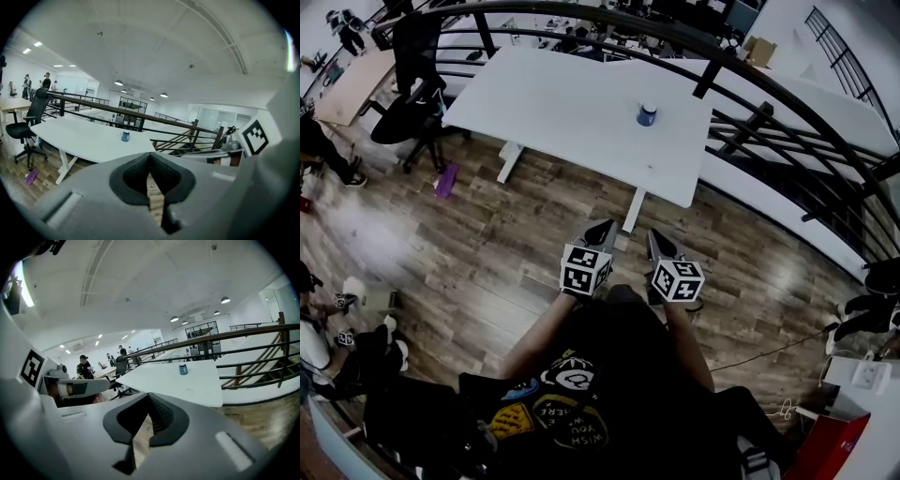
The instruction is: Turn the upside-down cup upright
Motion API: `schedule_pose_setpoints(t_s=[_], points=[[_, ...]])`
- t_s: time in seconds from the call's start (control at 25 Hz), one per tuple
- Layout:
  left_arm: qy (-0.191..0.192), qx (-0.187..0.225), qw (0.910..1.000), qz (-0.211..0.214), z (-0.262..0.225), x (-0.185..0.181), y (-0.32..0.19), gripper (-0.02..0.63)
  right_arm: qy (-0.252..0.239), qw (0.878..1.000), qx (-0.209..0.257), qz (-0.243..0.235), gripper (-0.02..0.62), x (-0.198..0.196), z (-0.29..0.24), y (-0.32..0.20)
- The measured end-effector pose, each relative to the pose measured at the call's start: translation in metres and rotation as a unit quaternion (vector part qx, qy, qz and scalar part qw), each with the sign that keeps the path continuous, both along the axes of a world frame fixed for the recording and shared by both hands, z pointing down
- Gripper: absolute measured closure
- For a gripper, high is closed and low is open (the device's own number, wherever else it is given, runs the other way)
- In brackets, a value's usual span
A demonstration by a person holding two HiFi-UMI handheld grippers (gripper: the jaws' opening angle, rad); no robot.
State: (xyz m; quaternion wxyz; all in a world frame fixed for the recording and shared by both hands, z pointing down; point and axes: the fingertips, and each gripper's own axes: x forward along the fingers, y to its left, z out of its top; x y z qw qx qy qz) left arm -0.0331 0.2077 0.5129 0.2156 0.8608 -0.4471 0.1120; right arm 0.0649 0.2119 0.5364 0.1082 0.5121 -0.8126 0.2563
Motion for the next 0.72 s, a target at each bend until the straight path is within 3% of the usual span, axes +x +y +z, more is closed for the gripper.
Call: schedule_pose_setpoints(t_s=[0.4, 0.72], points=[[0.008, -0.02, 0.9996, -0.016, 0.015, -0.007, -0.015, 0.601, 0.001, 1.0, -0.015, -0.026, 0.594, -0.013, 0.012, -0.016], [-0.008, 0.008, 0.9999, -0.003, 0.023, 0.032, -0.1, 0.601, 0.024, 0.996, 0.026, -0.077, 0.594, 0.003, 0.004, -0.089]])
